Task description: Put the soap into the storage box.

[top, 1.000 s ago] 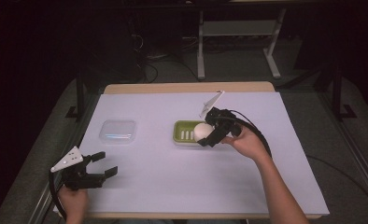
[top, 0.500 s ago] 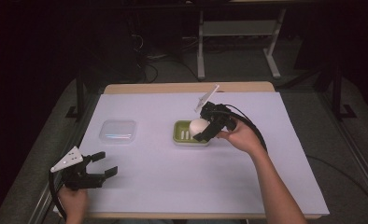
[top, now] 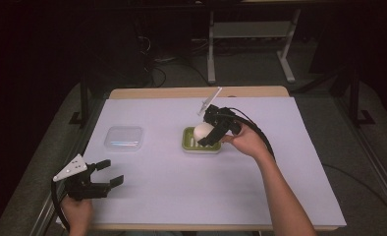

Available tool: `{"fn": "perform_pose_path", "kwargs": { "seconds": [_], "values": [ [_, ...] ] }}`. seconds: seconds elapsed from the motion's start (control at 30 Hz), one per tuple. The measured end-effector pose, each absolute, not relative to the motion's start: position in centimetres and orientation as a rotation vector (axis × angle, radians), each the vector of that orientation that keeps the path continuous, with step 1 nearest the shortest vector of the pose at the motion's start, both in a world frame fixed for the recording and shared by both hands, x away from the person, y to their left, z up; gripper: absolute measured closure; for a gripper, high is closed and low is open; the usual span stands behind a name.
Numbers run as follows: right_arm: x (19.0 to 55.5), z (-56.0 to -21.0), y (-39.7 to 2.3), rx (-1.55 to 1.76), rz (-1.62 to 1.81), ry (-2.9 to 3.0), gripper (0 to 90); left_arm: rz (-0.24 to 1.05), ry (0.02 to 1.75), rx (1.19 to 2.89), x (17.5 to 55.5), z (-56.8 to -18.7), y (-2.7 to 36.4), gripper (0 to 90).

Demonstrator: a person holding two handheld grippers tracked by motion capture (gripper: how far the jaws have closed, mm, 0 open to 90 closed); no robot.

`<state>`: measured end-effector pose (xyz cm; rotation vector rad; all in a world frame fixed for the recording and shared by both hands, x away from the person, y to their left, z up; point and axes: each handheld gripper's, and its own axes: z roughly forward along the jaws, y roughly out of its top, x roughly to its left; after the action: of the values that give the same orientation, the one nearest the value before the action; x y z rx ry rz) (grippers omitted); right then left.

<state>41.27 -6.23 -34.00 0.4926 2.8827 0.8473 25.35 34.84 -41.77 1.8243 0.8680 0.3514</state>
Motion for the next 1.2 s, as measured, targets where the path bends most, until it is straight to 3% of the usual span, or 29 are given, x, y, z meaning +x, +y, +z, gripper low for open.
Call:
{"fn": "perform_pose_path", "kwargs": {
  "seconds": [1.2],
  "values": [
    [43.6,-36.7,-5.1,0.601,0.828,2.880,23.1,0.348,0.868,1.822,25.4,-41.8,34.8,14.5]
  ]
}}
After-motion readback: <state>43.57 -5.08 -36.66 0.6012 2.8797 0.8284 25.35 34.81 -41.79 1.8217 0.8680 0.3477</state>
